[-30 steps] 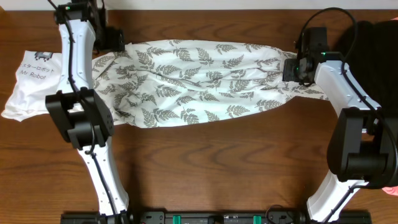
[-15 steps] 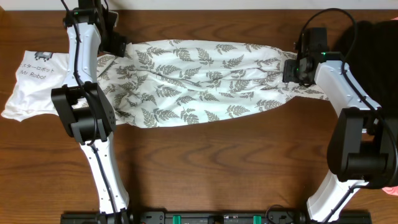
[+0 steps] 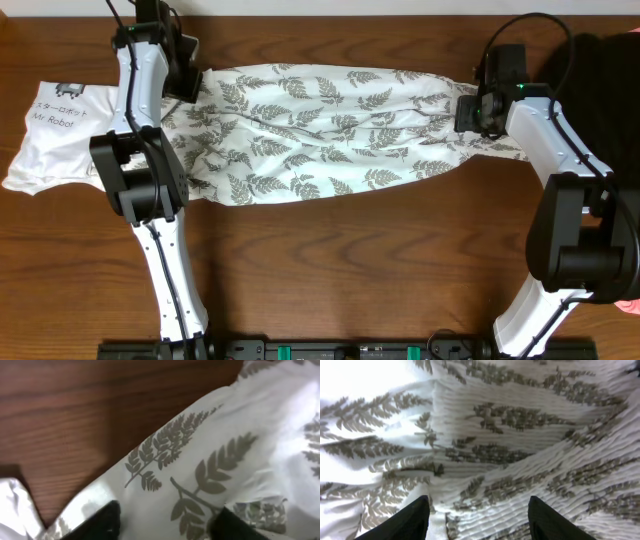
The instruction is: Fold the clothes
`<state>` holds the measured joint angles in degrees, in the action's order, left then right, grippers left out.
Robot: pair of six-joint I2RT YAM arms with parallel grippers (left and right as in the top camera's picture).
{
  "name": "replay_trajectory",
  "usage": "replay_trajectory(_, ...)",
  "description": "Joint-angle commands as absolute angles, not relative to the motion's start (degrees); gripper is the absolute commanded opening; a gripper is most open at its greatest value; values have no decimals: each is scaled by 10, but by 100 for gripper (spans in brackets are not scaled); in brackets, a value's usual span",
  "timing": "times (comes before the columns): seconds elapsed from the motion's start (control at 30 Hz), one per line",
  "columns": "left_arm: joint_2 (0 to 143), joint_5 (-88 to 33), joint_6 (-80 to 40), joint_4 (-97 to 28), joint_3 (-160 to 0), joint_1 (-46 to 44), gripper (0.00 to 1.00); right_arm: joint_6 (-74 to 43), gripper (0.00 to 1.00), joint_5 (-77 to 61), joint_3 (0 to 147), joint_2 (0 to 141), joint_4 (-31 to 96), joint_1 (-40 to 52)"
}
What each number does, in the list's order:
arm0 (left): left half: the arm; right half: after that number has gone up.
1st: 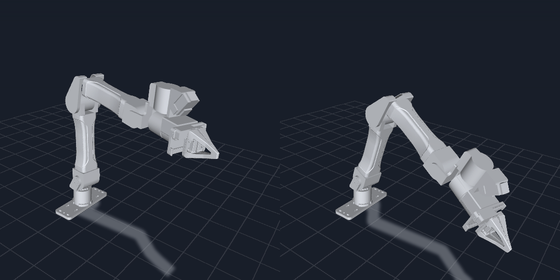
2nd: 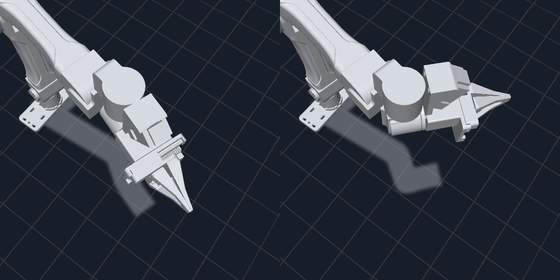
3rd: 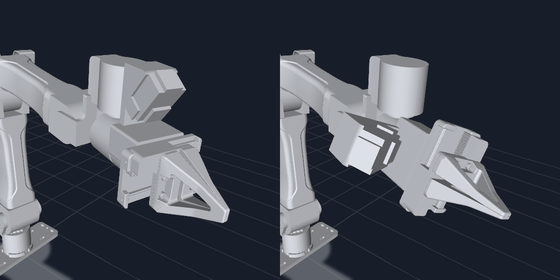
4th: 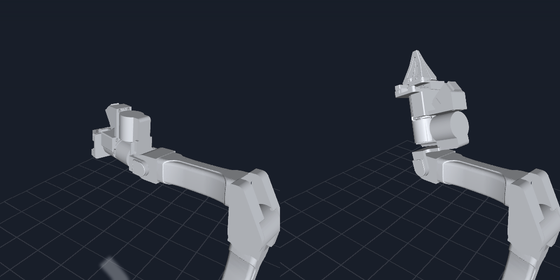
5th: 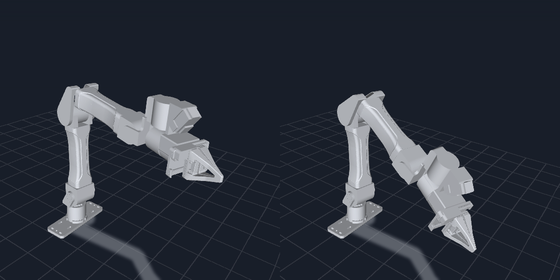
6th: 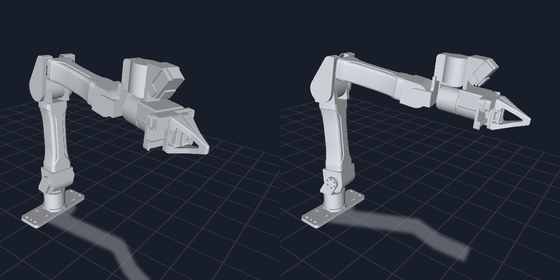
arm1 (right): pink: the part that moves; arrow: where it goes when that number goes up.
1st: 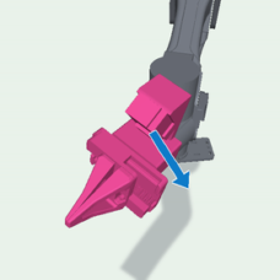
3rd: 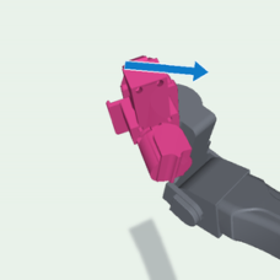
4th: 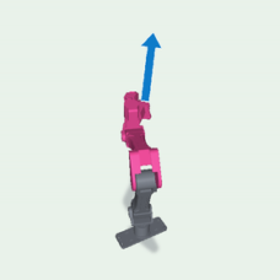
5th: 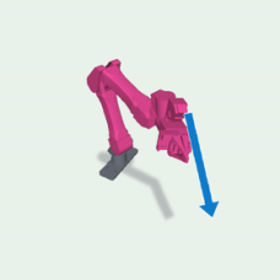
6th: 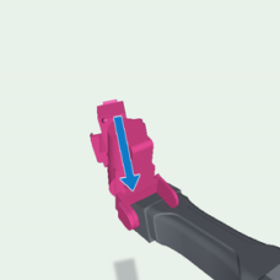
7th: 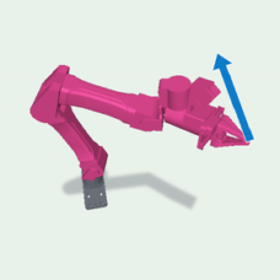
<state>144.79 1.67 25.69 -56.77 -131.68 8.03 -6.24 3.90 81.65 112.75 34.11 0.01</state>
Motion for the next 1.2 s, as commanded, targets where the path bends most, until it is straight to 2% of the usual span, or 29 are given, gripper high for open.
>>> replay_trajectory(0.0,1453,-11,259,-571,-1315,80,23,-46,64,47,827,1115,314,-8)
replay_trajectory(0.07,1451,-28,258,-571,-1315,79,14,-34,66,48,827,1117,288,-9)
replay_trajectory(0.13,1448,-28,257,-571,-1315,79,11,-29,68,47,827,1118,268,-11)
replay_trajectory(0.3,1422,-28,257,-579,-1316,79,6,-29,70,47,827,1118,246,-13)
replay_trajectory(0.5,1358,-28,256,-590,-1316,73,6,-26,70,47,827,1118,245,-13)
replay_trajectory(0.6,1332,-27,238,-616,-1316,67,22,-20,70,47,827,1118,246,-13)
replay_trajectory(0.63,1325,-27,234,-629,-1316,64,24,-20,70,47,827,1118,247,-13)
replay_trajectory(0.77,1306,-28,220,-690,-1316,53,24,-16,70,47,827,1118,246,-13)
replay_trajectory(0.87,1295,-28,206,-730,-1316,45,18,-2,70,47,827,1118,246,-15)
replay_trajectory(0.93,1294,-28,206,-737,-1316,42,19,-1,70,47,827,1118,249,-16)
replay_trajectory(1.03,1301,-28,214,-729,-1315,40,41,-1,70,47,827,1118,255,-16)
replay_trajectory(1.17,1322,-11,261,-694,-1315,42,56,-1,70,47,827,1118,262,-16)
